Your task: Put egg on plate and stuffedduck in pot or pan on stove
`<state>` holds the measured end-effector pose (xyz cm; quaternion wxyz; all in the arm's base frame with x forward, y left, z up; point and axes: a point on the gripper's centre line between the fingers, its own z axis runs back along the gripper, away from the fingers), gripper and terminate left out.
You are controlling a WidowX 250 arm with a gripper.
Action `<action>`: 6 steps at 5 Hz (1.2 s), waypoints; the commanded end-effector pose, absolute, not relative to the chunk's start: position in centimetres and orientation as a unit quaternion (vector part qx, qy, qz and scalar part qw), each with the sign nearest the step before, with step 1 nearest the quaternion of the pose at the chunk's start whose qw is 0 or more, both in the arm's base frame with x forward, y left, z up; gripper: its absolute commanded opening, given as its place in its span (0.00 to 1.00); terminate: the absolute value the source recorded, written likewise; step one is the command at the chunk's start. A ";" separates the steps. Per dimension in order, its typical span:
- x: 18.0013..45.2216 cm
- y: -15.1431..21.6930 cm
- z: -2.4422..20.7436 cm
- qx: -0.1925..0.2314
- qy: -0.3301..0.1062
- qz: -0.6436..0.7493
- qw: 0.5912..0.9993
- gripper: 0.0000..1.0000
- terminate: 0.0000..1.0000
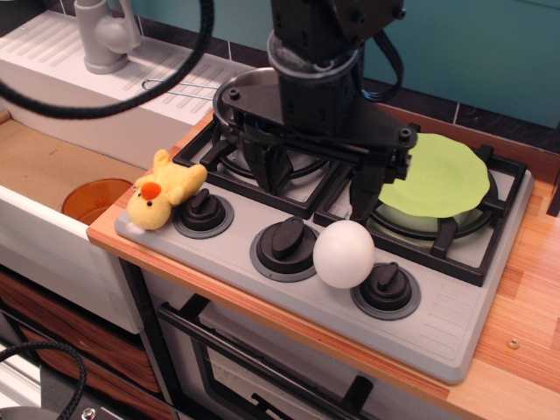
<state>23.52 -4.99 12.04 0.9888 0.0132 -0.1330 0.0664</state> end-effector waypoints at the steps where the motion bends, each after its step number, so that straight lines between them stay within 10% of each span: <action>1: 23.5 -5.0 12.0 0.013 -0.133 0.066 0.989 1.00 0.00; 6: 25.2 -6.3 6.1 -0.005 -0.205 0.076 0.976 1.00 0.00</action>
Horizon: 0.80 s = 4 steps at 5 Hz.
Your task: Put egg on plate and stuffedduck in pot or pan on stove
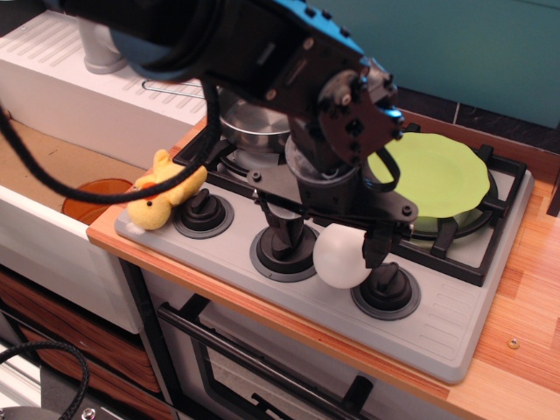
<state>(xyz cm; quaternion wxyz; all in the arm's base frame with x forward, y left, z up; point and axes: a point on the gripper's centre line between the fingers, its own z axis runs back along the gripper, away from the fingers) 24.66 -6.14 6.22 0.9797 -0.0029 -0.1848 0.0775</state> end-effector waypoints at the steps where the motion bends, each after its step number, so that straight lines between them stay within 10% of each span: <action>1: 25.2 -6.3 5.3 -0.006 -0.212 0.075 0.974 1.00 0.00; 4: 25.9 -6.6 3.4 -0.012 -0.224 0.077 0.971 1.00 0.00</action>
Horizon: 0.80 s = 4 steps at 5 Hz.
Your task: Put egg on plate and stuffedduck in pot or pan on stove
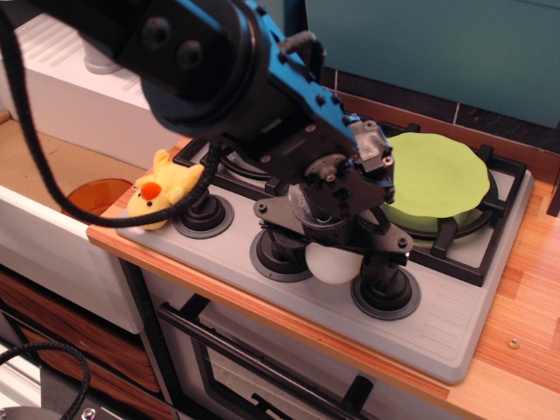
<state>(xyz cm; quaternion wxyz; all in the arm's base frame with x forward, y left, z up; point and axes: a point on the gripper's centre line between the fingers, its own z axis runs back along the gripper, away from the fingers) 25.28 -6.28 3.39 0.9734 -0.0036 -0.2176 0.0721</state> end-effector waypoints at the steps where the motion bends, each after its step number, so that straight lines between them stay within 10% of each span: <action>1: 26.2 -6.7 3.6 -0.010 -0.216 0.080 0.973 0.00 0.00; 4: 27.3 -6.4 11.2 0.028 -0.153 0.082 0.984 0.00 0.00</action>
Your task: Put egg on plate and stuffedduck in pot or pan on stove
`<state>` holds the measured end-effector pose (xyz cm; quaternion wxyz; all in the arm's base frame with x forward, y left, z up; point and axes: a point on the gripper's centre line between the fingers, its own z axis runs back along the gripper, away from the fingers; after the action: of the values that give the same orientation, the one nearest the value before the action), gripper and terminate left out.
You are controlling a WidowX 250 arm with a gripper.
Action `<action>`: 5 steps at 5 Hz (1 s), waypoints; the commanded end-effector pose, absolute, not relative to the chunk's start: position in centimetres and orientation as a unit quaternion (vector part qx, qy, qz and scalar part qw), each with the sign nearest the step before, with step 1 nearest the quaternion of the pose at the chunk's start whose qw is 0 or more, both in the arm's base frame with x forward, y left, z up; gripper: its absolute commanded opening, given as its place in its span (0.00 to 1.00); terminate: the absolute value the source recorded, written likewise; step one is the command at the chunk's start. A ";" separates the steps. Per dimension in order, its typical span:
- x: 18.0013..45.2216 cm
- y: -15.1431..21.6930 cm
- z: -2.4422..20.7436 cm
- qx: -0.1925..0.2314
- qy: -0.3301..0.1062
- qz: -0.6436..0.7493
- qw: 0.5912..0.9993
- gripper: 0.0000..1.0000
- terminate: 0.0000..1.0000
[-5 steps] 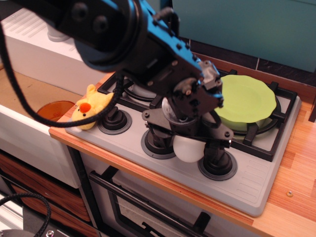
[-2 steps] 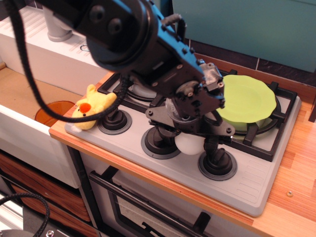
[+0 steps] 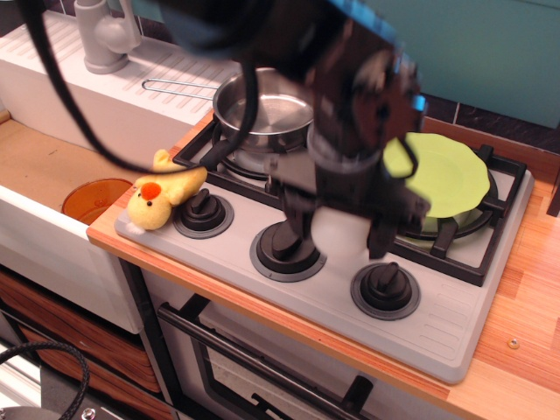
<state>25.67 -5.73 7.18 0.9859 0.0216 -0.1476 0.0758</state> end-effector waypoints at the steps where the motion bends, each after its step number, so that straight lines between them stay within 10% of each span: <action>1: 28.8 -6.9 12.2 0.029 -0.149 0.085 0.985 0.00 0.00; 5: 36.7 -7.5 10.1 0.005 -0.165 0.076 0.983 0.00 0.00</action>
<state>35.78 -7.42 8.25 0.9872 0.0121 -0.1405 0.0743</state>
